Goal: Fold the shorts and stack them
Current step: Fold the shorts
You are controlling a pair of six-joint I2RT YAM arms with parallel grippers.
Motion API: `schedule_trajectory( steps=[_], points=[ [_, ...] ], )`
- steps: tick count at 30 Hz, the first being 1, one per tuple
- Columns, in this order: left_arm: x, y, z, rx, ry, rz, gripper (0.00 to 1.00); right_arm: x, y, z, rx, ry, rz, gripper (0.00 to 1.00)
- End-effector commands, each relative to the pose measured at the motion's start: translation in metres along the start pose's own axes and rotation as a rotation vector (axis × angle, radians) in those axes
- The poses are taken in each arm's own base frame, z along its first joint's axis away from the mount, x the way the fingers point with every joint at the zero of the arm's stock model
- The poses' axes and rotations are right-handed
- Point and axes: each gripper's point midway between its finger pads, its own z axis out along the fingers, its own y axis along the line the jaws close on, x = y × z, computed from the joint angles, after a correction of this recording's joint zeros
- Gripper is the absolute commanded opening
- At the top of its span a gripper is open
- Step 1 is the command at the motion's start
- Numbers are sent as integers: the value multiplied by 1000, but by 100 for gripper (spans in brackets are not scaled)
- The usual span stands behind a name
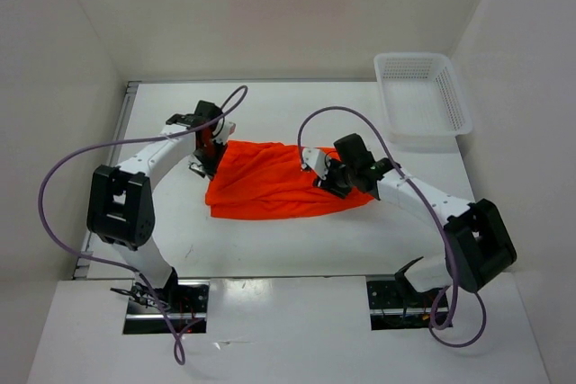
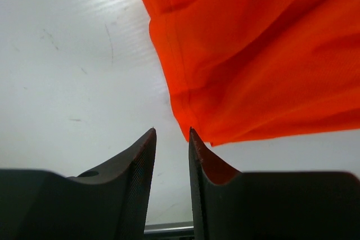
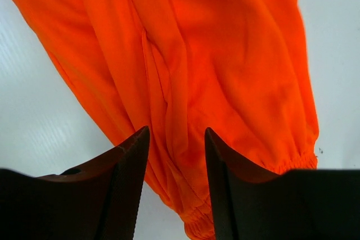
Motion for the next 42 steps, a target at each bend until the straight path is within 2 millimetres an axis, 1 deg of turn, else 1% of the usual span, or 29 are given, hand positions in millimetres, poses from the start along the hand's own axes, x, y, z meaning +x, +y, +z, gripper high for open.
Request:
schedule_trajectory(
  steps=[1,2,4,5,6,7,8,9,10,11,12,14,16,18,19,21,22,25,26,27,32,33,34,35,36,38,39,40,42],
  points=[
    [-18,-6,14,38,-22,1,37,8,-11,5,47,34,-82,50],
    [-15,-7,22,40,4,2,37,17,-8,9,43,64,-78,50],
    [-24,-6,27,39,-13,1,37,22,-8,11,36,88,-94,50],
    [-21,-7,33,40,5,2,37,28,-3,11,22,104,-91,50],
    [-29,-8,31,48,-18,1,37,29,-4,11,28,110,-91,50],
    [-26,-12,36,52,-2,10,37,33,-1,12,22,117,-89,50],
    [-29,-12,39,52,1,10,37,39,1,12,20,133,-88,47],
    [-36,-15,40,53,-13,19,37,43,0,15,31,145,-88,41],
    [-34,-15,43,54,-4,19,37,45,0,15,40,150,-89,37],
    [-38,-17,47,47,-6,28,37,50,3,17,35,155,-88,37],
    [-42,-17,45,46,-18,27,37,52,4,18,35,155,-88,37],
    [-42,-17,52,47,-2,28,37,58,4,17,39,178,-110,37],
    [-45,-17,52,47,-12,28,37,67,9,18,31,201,-118,42],
    [-47,-17,53,47,-12,28,37,66,7,18,38,195,-111,42],
    [-45,-18,57,47,-1,28,37,69,7,20,39,210,-110,39],
    [-47,-17,57,47,-10,28,37,64,3,21,56,191,-113,34],
    [-45,-18,62,48,3,28,37,67,3,21,66,198,-114,30],
    [-41,-15,74,28,37,30,37,61,-8,19,119,185,-120,7],
    [-41,-15,74,28,37,30,37,62,-10,18,126,193,-130,1],
    [-42,-15,77,29,42,30,37,64,-8,13,115,204,-138,1],
    [-39,-6,86,15,64,11,37,51,-7,-13,121,151,-215,1],
    [-37,-5,89,7,73,12,37,55,1,-17,92,158,-232,1],
    [-39,-5,91,7,73,12,37,49,1,-25,94,127,-281,1],
    [-39,-3,91,-4,74,12,37,53,7,-28,80,123,-300,7],
    [-39,-3,91,-4,74,12,37,53,11,-31,73,115,-314,21],
    [-39,-5,91,7,73,12,37,49,14,-39,72,84,-338,57],
    [-39,-7,91,19,73,12,37,42,16,-39,63,55,-315,59],
    [-39,-9,91,31,72,11,37,19,5,-44,99,-9,-260,59],
    [-43,-10,84,41,51,10,37,-13,2,-44,71,-110,-188,59]
  ],
)
